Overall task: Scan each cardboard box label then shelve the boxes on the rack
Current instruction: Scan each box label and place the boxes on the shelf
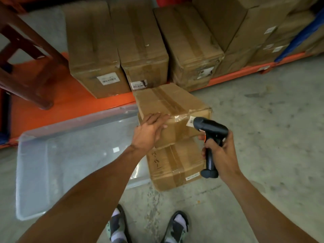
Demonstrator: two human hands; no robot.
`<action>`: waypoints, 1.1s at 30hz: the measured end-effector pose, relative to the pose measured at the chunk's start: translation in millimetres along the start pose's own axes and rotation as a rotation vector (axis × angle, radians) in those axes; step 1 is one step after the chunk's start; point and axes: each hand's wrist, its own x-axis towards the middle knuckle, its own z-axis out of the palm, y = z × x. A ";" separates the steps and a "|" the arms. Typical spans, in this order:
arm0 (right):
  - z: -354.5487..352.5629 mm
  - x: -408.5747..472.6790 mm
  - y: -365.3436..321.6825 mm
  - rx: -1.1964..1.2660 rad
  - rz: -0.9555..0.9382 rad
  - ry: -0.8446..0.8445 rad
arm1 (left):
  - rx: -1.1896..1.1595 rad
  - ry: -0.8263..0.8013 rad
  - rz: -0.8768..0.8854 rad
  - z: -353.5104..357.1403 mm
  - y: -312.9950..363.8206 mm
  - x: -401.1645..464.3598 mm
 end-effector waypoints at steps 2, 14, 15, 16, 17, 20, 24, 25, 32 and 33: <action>4.5 -6.7 5.8 -0.026 -0.013 0.029 | 0.033 0.073 0.035 -11.4 -4.1 12.3; 47.1 -9.4 -9.0 -0.147 -0.166 0.193 | 0.497 -0.117 0.047 -16.9 -31.0 46.7; 47.4 -9.1 -10.1 -0.162 -0.174 0.202 | 0.504 -0.112 0.050 -16.8 -32.6 46.7; 47.6 -9.2 -10.7 -0.168 -0.185 0.206 | 0.507 -0.109 0.057 -17.1 -32.9 47.9; 46.7 -9.3 -11.6 -0.174 -0.202 0.208 | 0.513 -0.108 0.064 -17.1 -31.7 50.3; 46.5 -9.5 -13.5 -0.217 -0.261 0.226 | 0.525 -0.099 0.070 -17.8 -29.9 55.2; 49.2 -8.9 -17.1 -0.226 -0.283 0.249 | 0.478 -0.111 0.083 -20.7 -34.3 55.7; 50.3 -8.2 -18.1 -0.227 -0.293 0.250 | 0.468 -0.116 0.087 -20.9 -35.4 55.8; 54.1 -1.4 -30.2 -0.238 -0.316 0.274 | 0.433 -0.124 0.099 -17.1 -38.3 54.6; 54.0 -0.6 -31.0 -0.239 -0.315 0.276 | 0.433 -0.123 0.101 -17.2 -38.7 53.8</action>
